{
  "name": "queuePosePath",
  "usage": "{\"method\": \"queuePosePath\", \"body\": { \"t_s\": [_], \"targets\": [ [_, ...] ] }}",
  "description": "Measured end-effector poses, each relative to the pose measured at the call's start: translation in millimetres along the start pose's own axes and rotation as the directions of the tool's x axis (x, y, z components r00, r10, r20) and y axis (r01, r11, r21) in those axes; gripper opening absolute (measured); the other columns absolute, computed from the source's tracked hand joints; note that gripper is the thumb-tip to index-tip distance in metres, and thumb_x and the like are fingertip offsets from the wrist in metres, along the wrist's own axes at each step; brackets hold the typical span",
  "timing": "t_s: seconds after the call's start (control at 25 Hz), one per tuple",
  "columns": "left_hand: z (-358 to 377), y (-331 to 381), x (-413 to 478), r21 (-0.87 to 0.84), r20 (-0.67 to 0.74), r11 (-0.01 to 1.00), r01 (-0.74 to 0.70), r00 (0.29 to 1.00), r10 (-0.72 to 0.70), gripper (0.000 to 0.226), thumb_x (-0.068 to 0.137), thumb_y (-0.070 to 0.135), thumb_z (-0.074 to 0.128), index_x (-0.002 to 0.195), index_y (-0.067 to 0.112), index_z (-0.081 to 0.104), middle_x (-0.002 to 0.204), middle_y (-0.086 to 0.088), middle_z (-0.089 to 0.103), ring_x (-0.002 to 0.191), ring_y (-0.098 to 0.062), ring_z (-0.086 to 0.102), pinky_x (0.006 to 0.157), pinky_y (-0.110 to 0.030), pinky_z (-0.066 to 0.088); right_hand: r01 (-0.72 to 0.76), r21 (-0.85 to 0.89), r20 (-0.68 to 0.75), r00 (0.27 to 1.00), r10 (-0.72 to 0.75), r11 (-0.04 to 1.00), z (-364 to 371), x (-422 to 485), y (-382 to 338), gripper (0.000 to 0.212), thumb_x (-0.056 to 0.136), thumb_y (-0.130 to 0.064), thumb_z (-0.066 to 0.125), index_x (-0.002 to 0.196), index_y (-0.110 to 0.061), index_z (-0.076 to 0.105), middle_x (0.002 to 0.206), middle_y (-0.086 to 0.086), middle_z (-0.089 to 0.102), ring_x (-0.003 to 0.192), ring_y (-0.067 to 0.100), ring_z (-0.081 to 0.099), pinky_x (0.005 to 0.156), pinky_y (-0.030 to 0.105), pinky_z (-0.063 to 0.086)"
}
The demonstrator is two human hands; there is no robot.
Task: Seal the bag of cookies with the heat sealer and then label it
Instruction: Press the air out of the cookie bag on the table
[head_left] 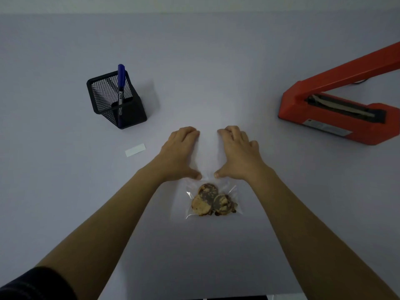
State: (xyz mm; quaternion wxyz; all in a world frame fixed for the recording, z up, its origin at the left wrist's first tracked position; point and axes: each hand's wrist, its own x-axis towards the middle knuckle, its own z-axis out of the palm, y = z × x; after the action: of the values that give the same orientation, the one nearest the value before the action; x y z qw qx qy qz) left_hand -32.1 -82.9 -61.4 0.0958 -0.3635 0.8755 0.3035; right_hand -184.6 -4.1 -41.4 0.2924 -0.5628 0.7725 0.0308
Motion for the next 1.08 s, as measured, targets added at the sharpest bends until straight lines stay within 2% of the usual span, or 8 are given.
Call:
{"method": "queuePosePath", "body": {
  "t_s": [0.16,0.24,0.32,0.4,0.48,0.52,0.76,1.08],
  "targets": [
    [0.8,-2.2,-6.6,0.082,-0.03,0.994,0.068,0.997,-0.066,0.119,0.065,0.05,0.077,0.149,0.011,0.002,0.158,-0.005,-0.001,0.145,-0.027,-0.006,0.116,-0.042,0.006,-0.061,-0.022,-0.027,0.998,0.06,0.998,5.1,-5.5,0.1,0.112,0.064,-0.039,0.081,0.145,-0.013,0.007,0.149,0.005,0.014,0.133,0.025,0.022,0.1,0.043,0.026],
    [5.4,1.0,-15.9,0.095,-0.104,0.994,0.053,0.994,-0.043,0.11,0.067,0.047,0.077,0.148,0.014,0.01,0.158,-0.004,0.001,0.145,-0.028,-0.009,0.116,-0.044,0.003,-0.037,-0.01,-0.109,0.993,0.035,0.999,11.7,-13.6,-1.4,0.102,0.068,-0.036,0.078,0.144,-0.018,0.011,0.146,0.004,0.02,0.13,0.024,0.026,0.096,0.042,0.026],
    [11.9,6.3,-24.7,0.083,-0.211,0.996,0.019,0.978,-0.002,0.084,0.068,0.037,0.078,0.138,0.017,0.036,0.149,-0.006,0.03,0.139,-0.031,0.017,0.113,-0.041,0.018,0.013,-0.024,-0.19,0.982,-0.017,1.0,18.7,-21.2,-1.4,0.079,0.074,-0.032,0.073,0.136,-0.021,0.025,0.135,0.001,0.032,0.122,0.021,0.034,0.086,0.037,0.025],
    [19.8,7.9,-29.9,0.037,-0.267,0.999,-0.027,0.963,0.036,0.046,0.068,0.025,0.078,0.109,0.015,0.063,0.116,-0.007,0.056,0.109,-0.03,0.045,0.095,-0.041,0.042,0.047,-0.011,-0.214,0.976,-0.048,0.999,23.9,-24.9,-0.2,0.051,0.079,-0.029,0.067,0.123,-0.023,0.04,0.122,-0.004,0.043,0.114,0.017,0.04,0.078,0.033,0.019],
    [25.2,5.2,-31.6,-0.008,-0.272,0.994,-0.108,0.957,0.102,0.016,0.068,0.013,0.077,0.083,0.012,0.071,0.09,-0.007,0.063,0.084,-0.028,0.053,0.074,-0.042,0.049,0.068,0.045,-0.195,0.979,-0.058,0.997,27.3,-26.5,0.3,0.033,0.083,-0.026,0.064,0.114,-0.026,0.051,0.116,-0.008,0.05,0.111,0.015,0.044,0.078,0.031,0.019],
    [25.8,4.3,-31.9,-0.027,-0.252,0.993,-0.118,0.962,0.108,0.012,0.071,0.01,0.076,0.082,0.012,0.072,0.089,-0.006,0.064,0.084,-0.028,0.054,0.074,-0.036,0.048,0.079,0.07,-0.184,0.981,-0.065,0.994,29.0,-26.8,-0.4,0.031,0.084,-0.024,0.063,0.113,-0.027,0.053,0.117,-0.009,0.052,0.112,0.014,0.045,0.079,0.032,0.021],
    [14.7,10.5,-21.0,-0.106,-0.138,0.993,-0.057,0.99,0.042,0.057,0.077,0.018,0.073,0.129,0.015,0.052,0.134,-0.002,0.048,0.12,-0.019,0.042,0.093,-0.014,0.023,0.123,0.104,-0.14,0.984,-0.108,0.987,26.3,-21.1,-0.7,0.057,0.082,-0.014,0.065,0.133,-0.025,0.042,0.133,-0.005,0.041,0.123,0.016,0.04,0.092,0.035,0.031],
    [-3.8,0.2,-1.9,-0.006,0.005,1.0,-0.005,1.0,0.005,0.106,0.062,0.042,0.082,0.145,0.016,0.021,0.147,-0.001,0.022,0.13,-0.019,0.024,0.107,-0.029,0.026,0.065,-0.023,-0.039,0.997,-0.065,0.998,5.9,-0.3,-4.1,0.088,0.071,-0.021,0.075,0.142,-0.02,0.022,0.136,0.002,0.029,0.126,0.022,0.033,0.095,0.039,0.032]
  ]
}}
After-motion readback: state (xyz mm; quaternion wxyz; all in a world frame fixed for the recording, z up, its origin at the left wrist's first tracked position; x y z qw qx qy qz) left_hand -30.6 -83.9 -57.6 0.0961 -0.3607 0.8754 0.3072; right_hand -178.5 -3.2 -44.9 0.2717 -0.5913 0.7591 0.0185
